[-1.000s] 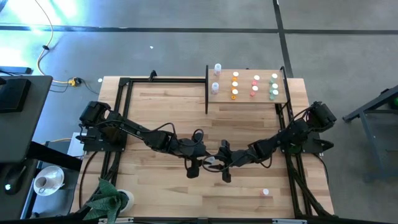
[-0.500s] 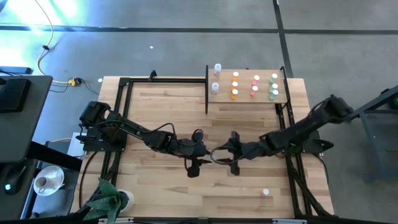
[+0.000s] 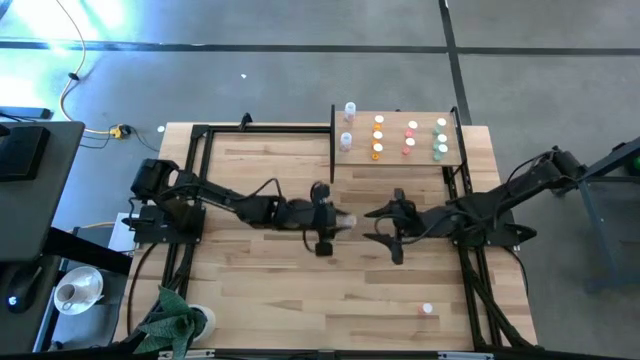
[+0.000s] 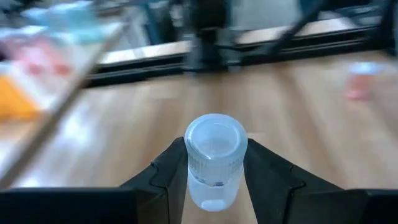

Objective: Pick and place medicine bottles onto shelf by color
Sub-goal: Put the transparent pill bottle on the shelf aligned with the other transparent pill bottle

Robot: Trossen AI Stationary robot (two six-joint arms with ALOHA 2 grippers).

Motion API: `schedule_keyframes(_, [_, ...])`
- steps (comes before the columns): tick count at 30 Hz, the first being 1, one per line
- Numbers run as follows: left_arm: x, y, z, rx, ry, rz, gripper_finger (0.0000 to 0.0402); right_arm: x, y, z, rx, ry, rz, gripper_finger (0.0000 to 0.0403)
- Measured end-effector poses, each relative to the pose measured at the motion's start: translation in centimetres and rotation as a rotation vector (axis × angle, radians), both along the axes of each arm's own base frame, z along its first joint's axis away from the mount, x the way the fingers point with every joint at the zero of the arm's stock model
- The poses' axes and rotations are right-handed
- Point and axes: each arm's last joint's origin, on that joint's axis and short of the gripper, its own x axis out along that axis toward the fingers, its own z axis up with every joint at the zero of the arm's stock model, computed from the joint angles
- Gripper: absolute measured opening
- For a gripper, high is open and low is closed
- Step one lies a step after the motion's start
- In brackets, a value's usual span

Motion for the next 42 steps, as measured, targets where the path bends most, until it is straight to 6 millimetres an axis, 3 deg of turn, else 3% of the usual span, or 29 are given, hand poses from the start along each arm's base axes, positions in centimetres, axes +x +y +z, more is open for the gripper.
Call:
schedule_keyframes(11, [-1.3,8.6,2.0,0.102,-0.06,0.245,0.0124,-0.9,-0.4,0.3,-0.018,0.024,0.003,0.0236])
schedule_keyframes(16, [-2.1,11.3,2.9,0.056,-0.129,0.255,0.0124,-0.9,-0.4,0.3,-0.017,0.026,0.002,0.0236])
schedule_keyframes(20, [-2.5,12.9,3.1,0.042,-0.088,0.277,0.0124,-0.9,-0.4,0.3,-0.016,0.026,0.002,0.0236])
schedule_keyframes(29, [-2.6,14.5,4.6,0.014,-0.062,0.285,0.0124,-0.9,-0.4,0.3,-0.016,0.026,0.002,0.0236])
schedule_keyframes(42, [-2.6,15.3,3.8,-0.01,-0.037,0.305,0.0124,-0.9,-0.4,0.3,-0.016,0.026,0.003,0.0236])
